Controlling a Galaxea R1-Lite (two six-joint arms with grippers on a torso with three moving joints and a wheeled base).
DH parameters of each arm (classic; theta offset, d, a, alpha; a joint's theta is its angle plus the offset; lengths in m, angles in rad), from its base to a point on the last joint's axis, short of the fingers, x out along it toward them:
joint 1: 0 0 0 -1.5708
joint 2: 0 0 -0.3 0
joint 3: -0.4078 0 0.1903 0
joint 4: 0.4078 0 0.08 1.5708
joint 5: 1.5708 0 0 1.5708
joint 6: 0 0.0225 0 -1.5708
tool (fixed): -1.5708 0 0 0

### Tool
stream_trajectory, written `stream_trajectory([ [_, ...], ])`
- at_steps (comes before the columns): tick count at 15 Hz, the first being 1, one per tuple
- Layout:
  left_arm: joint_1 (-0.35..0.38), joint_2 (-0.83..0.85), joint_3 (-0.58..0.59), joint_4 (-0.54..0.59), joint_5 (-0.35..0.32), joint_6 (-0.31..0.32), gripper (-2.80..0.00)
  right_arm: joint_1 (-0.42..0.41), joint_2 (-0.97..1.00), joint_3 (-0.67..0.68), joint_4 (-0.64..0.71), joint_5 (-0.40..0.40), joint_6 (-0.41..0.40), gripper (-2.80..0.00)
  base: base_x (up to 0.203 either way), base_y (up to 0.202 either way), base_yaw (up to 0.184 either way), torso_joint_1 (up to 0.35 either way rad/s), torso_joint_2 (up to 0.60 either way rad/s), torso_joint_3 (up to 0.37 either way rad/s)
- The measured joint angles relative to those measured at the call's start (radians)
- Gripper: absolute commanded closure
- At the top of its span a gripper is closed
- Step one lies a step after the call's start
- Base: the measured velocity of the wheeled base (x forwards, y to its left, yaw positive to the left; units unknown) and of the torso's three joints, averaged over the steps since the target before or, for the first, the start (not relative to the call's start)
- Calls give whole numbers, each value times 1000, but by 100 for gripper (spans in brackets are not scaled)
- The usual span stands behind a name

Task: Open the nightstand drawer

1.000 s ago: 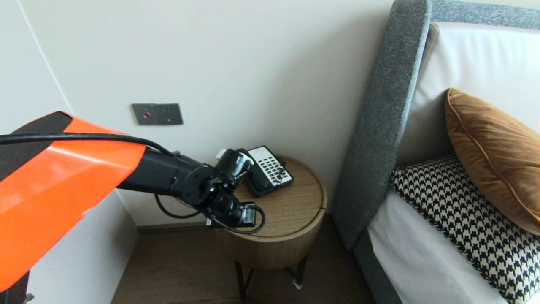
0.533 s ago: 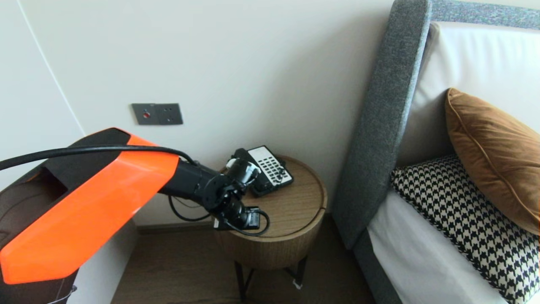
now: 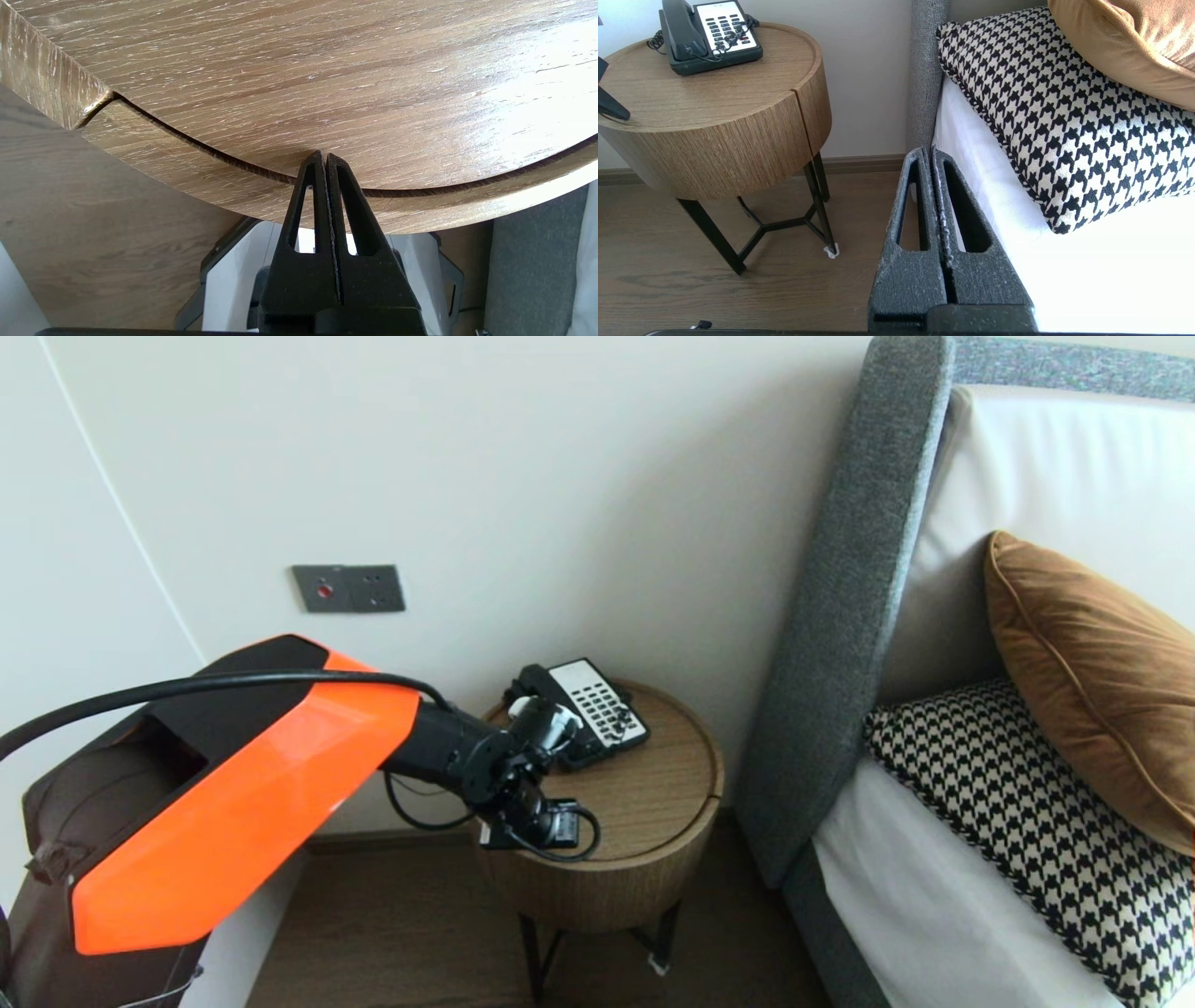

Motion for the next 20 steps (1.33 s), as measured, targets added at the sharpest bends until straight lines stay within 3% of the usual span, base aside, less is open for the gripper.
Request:
stream_trajectory([
  [11,-44,-67,124,-18,-14,1,0,0,0,0,0,0,0,0,0,0,0,0,0,0],
  [20,-111,-151,350,-129,-12,5,0,0,0,0,0,0,0,0,0,0,0,0,0,0],
])
